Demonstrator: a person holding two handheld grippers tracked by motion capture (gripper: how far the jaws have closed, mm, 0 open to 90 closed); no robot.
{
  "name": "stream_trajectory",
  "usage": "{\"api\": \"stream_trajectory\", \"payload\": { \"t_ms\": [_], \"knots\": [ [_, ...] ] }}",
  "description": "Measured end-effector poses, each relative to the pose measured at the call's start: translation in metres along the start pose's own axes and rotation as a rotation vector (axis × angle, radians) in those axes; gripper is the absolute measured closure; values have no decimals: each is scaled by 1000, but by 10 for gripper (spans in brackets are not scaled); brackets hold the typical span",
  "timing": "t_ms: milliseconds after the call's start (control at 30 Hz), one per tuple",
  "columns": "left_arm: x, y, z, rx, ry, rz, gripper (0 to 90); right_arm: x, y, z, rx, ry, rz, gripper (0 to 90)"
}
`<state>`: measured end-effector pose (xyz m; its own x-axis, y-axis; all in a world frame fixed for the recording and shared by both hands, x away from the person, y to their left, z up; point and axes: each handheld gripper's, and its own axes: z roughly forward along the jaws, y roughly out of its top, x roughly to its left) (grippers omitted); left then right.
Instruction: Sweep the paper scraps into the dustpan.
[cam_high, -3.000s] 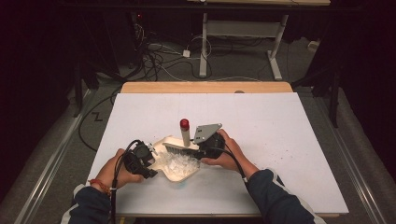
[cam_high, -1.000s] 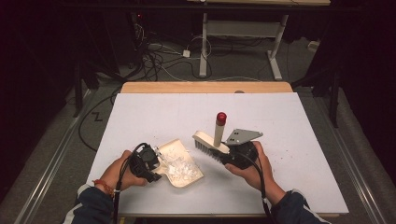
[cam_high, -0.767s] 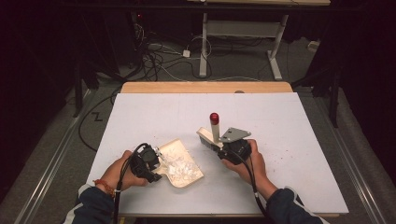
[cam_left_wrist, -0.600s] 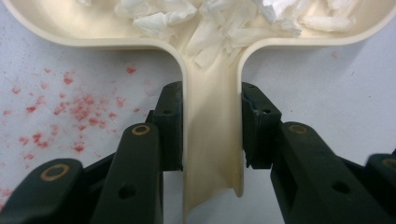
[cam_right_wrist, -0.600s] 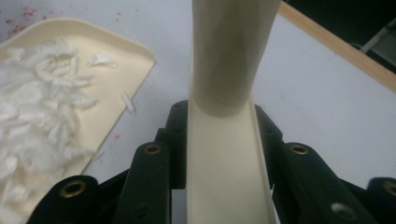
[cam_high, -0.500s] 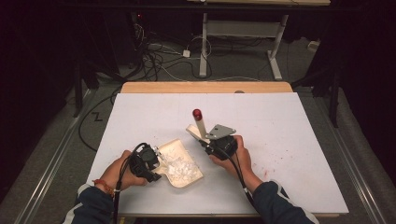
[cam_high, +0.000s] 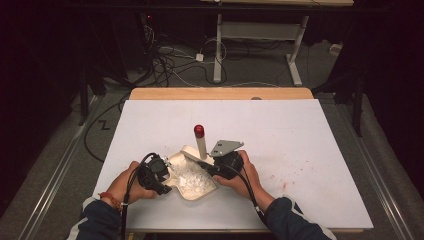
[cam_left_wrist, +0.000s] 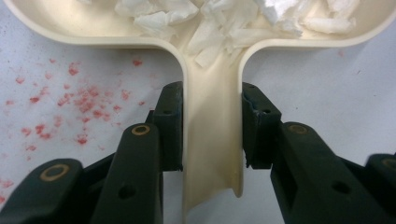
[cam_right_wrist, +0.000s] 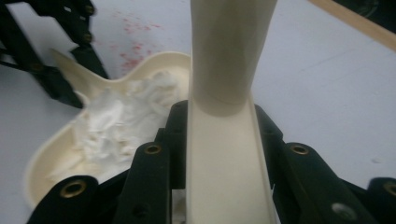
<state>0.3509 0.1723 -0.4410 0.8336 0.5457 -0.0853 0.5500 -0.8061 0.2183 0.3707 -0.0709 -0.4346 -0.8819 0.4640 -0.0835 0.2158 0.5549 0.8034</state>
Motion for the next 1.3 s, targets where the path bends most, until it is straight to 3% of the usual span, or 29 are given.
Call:
{"api": "stream_trajectory", "payload": {
  "t_ms": [200, 433, 600, 833, 1033, 1300],
  "knots": [
    [-1, 1, -1, -4, 3, -1, 629, 10, 6, -11, -35, 67, -21, 680],
    [-1, 1, 0, -1, 7, 9, 629, 0, 13, -40, -80, 34, -7, 680],
    [-2, 2, 2, 9, 8, 12, 629, -9, 1, -53, -56, 7, 21, 680],
    [-2, -1, -1, 6, 4, 15, 629, -14, -21, -63, 27, -46, 43, 680],
    [-2, -5, -5, 13, -3, 12, 629, -7, -29, -59, 77, -19, 44, 680],
    [-1, -11, -8, 34, -15, 4, 629, 5, -26, -53, 86, 7, 35, 680]
  ]
}}
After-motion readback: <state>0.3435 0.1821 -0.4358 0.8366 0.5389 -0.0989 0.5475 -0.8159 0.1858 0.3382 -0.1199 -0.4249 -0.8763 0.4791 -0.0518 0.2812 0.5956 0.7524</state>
